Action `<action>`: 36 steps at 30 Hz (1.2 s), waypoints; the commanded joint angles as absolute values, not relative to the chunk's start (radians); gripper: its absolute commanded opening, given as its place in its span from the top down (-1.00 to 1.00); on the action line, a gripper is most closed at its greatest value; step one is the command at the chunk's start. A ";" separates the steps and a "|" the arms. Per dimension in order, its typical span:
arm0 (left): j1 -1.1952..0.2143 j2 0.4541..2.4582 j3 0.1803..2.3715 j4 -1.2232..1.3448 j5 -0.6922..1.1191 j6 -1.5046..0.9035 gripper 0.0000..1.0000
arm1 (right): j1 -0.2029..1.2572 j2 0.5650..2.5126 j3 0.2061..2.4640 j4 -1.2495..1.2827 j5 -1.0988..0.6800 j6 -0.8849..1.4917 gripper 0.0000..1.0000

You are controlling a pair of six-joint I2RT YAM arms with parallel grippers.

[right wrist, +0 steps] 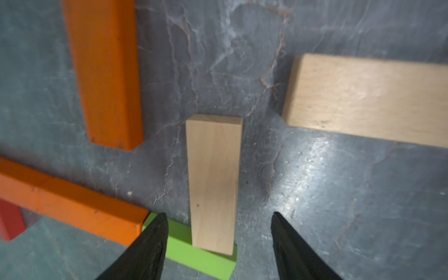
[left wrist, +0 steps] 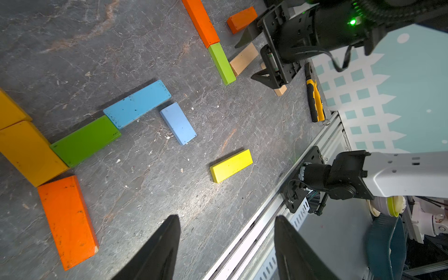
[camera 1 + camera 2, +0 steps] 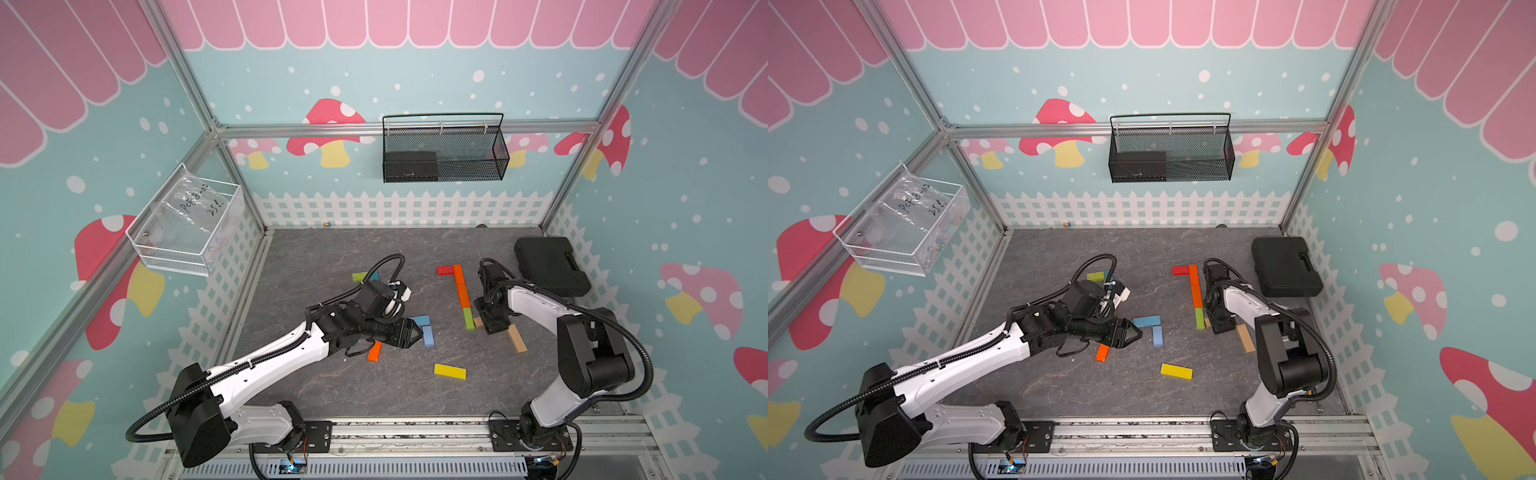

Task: Assemble a giraffe with building blocks
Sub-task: Assemble the building block at the center of the board.

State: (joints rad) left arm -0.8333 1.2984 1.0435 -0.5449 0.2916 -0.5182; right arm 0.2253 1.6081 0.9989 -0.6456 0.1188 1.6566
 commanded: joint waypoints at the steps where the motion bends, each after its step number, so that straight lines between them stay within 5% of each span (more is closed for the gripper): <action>1: -0.834 1.334 1.111 -0.568 0.270 -0.478 -0.31 | 0.227 1.499 1.054 -0.745 0.221 1.576 -0.61; 2: -0.842 1.348 1.128 -0.576 0.259 -0.468 -0.30 | 0.223 1.468 1.066 -0.763 0.245 1.541 -0.91; 11: -0.929 1.695 1.539 -0.709 0.134 -0.199 -0.30 | 0.110 1.285 1.189 -0.749 0.349 1.015 -0.99; 16: -0.922 2.080 1.996 -0.864 0.105 -0.054 -0.29 | -0.050 1.189 1.166 -0.639 0.160 0.813 -0.99; 26: -0.905 2.652 2.768 -0.910 0.301 -0.011 -0.30 | -0.442 1.116 1.021 -0.598 -0.287 0.825 -0.99; 36: -0.904 2.652 2.658 -0.745 0.326 -0.038 -0.31 | -0.467 1.264 0.930 -0.495 -0.415 0.813 -0.99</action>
State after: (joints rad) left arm -0.9054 2.6911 2.6900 -0.7937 0.3027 -0.0566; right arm -0.4641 1.2217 0.9405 -0.5407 -0.3504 0.8330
